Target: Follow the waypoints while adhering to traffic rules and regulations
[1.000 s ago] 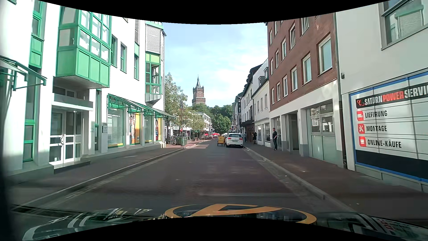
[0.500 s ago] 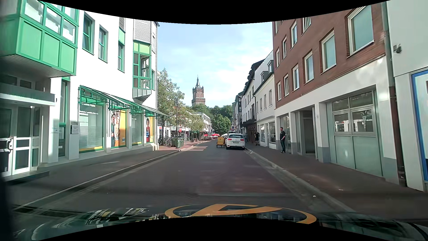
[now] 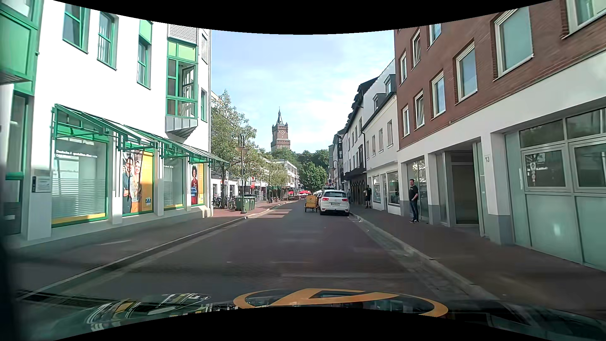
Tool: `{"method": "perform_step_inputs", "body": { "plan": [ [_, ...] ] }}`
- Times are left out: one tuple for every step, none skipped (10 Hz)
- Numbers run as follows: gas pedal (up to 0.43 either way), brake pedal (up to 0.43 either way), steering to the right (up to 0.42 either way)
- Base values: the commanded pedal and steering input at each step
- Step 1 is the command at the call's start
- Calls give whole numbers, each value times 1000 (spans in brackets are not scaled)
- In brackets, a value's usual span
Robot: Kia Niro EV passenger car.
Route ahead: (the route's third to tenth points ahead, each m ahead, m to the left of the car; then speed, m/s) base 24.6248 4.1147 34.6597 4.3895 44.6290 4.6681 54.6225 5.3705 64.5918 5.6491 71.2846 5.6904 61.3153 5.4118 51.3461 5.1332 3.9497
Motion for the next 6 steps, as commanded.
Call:
{"method": "perform_step_inputs", "body": {
  "plan": [
    [0, 0, -7],
    [0, 0, -12],
    [0, 0, -18],
    [0, 0, -19],
    [0, 0, -21],
    [0, 0, -22]
  ]
}}
